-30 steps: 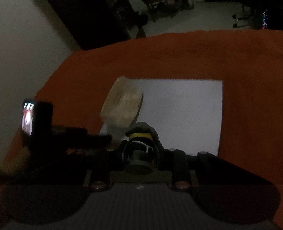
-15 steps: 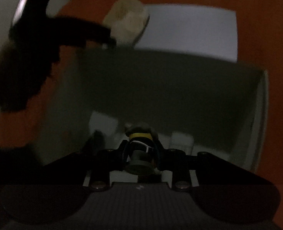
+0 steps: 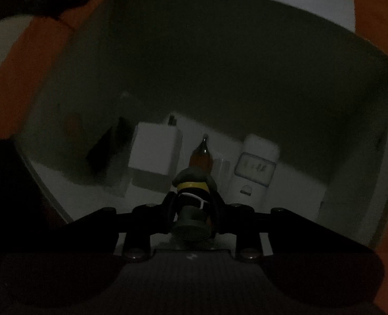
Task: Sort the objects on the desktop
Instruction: 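Carry the toy figure into the box with the right tool, then release the toy figure in the box with the right tool while the left tool nears the bag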
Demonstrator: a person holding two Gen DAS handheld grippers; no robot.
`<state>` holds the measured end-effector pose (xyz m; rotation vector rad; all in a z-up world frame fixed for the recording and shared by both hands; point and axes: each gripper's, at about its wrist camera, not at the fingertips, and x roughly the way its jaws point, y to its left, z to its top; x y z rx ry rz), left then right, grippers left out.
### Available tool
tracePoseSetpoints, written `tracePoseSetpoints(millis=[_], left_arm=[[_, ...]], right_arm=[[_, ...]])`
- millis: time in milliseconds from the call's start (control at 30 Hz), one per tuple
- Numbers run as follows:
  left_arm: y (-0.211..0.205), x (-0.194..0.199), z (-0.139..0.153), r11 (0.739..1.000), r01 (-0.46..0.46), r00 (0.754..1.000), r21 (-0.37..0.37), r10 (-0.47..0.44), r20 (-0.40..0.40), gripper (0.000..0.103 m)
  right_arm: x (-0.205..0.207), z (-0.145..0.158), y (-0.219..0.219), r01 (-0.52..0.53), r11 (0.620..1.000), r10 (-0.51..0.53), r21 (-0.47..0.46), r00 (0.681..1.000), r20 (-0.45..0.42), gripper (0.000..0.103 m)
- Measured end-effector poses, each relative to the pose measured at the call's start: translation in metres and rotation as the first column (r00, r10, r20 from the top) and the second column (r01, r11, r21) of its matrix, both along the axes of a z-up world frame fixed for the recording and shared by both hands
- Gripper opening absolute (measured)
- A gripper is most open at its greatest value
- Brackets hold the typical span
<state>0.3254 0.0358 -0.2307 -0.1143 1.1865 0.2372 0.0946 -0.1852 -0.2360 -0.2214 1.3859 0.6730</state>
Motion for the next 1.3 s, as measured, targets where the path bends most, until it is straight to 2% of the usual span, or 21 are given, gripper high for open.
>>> tracePoseSetpoints(millis=[133, 400, 567, 833, 1133, 1167, 1200, 1233, 1267, 1300], left_arm=[[0.005, 0.013, -0.009, 0.997, -0.080, 0.997, -0.017, 0.080, -0.020, 0.087], [-0.001, 0.022, -0.023, 0.990, -0.137, 0.989, -0.028, 0.135, -0.062, 0.088], [-0.003, 0.021, -0.022, 0.991, -0.133, 0.989, -0.023, 0.132, -0.063, 0.089], [-0.001, 0.019, -0.023, 0.991, -0.130, 0.989, -0.018, 0.128, -0.068, 0.089], [0.003, 0.022, -0.026, 0.988, -0.154, 0.986, -0.018, 0.152, -0.070, 0.089], [0.003, 0.024, -0.026, 0.986, -0.164, 0.984, -0.016, 0.163, -0.066, 0.084], [0.002, 0.026, -0.028, 0.985, -0.170, 0.984, -0.016, 0.169, -0.061, 0.071], [0.002, 0.027, -0.029, 0.986, -0.166, 0.985, -0.022, 0.165, -0.060, 0.061], [0.002, 0.028, -0.030, 0.987, -0.159, 0.986, -0.032, 0.157, -0.062, 0.040], [0.003, 0.033, -0.034, 0.988, -0.150, 0.987, -0.042, 0.147, -0.067, 0.025]], right_arm=[[-0.002, -0.008, 0.000, -0.030, 0.999, 0.030, -0.031, 0.999, 0.012, 0.031], [-0.006, -0.011, 0.001, -0.053, 0.997, 0.055, -0.050, 0.998, 0.023, 0.032], [-0.003, -0.003, -0.007, 0.018, 1.000, -0.018, 0.017, 1.000, -0.006, 0.034], [-0.001, 0.030, -0.018, 0.123, 0.976, -0.131, 0.177, 0.991, 0.034, 0.037], [-0.003, 0.024, -0.024, 0.155, 0.973, -0.158, 0.170, 0.987, 0.003, 0.037], [-0.003, 0.024, -0.024, 0.157, 0.973, -0.160, 0.170, 0.987, 0.002, 0.037], [-0.004, 0.023, -0.024, 0.159, 0.973, -0.162, 0.169, 0.987, 0.001, 0.037], [-0.005, 0.023, -0.024, 0.159, 0.973, -0.162, 0.170, 0.987, 0.003, 0.037], [-0.005, 0.022, -0.024, 0.157, 0.973, -0.160, 0.171, 0.987, 0.006, 0.037], [-0.006, 0.021, -0.024, 0.156, 0.973, -0.159, 0.172, 0.987, 0.008, 0.037]])
